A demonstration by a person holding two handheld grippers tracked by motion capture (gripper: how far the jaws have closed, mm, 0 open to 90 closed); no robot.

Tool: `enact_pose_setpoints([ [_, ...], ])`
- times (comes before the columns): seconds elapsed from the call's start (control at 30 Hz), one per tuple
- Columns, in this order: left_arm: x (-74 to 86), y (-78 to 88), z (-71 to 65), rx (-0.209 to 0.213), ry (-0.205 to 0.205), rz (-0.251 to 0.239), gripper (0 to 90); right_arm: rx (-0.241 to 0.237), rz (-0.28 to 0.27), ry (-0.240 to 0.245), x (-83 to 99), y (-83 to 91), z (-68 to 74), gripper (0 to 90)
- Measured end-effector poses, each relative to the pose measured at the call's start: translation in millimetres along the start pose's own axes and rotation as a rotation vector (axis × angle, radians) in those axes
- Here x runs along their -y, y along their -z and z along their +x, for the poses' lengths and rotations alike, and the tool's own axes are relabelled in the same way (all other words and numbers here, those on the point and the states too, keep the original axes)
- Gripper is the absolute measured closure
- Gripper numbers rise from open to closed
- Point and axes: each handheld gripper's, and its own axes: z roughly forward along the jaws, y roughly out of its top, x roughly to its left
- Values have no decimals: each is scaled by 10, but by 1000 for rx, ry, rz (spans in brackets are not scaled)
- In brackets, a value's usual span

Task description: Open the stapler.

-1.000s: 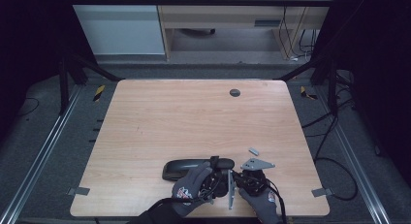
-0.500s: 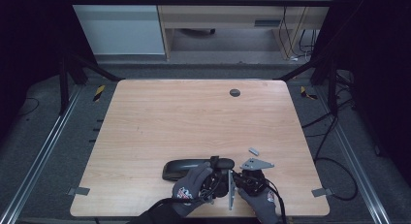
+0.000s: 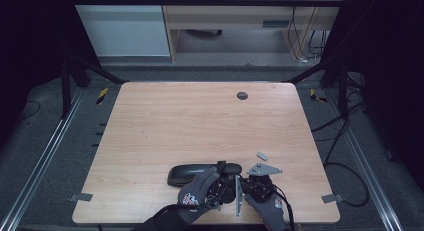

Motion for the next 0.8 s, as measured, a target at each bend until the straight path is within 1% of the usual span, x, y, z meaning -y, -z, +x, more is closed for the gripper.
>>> enact_pose_setpoints([
  [0.23, 4, 8, 21, 2, 19, -10, 552, -1, 3, -11, -3, -6, 4, 900],
  [0.27, 5, 21, 40, 3, 17, -4, 552, -2, 1, -11, -3, -8, 1, 900],
  [0.3, 7, 21, 42, 2, 27, -12, 552, -4, 4, -18, -4, -4, 7, 900],
  [0.33, 8, 28, 53, 4, 29, -9, 552, -1, 2, -11, -3, -6, 5, 900],
  [0.37, 8, 28, 53, 4, 29, -9, 552, -1, 3, -15, -3, -6, 6, 900],
  [0.4, 15, 33, 63, 5, 45, -19, 552, -1, 2, -15, -4, -8, 2, 900],
  [0.43, 15, 33, 63, 5, 45, -19, 552, -1, 2, -15, -4, -8, 2, 900],
  [0.47, 15, 47, 87, 5, 38, -14, 553, 1, 3, -19, -5, -8, 4, 900],
  [0.53, 20, 60, 113, 6, 51, -20, 553, 2, 3, -21, -6, -8, 5, 900],
  [0.6, 24, 73, 135, 6, 53, -21, 554, 2, 4, -24, -7, -8, 7, 900],
  [0.73, 45, 108, 194, 10, 93, -36, 558, 3, 3, -29, -7, -9, 8, 900],
  [0.8, 53, 128, 223, 9, 100, -36, 559, 3, 3, -27, -7, -9, 7, 900],
])
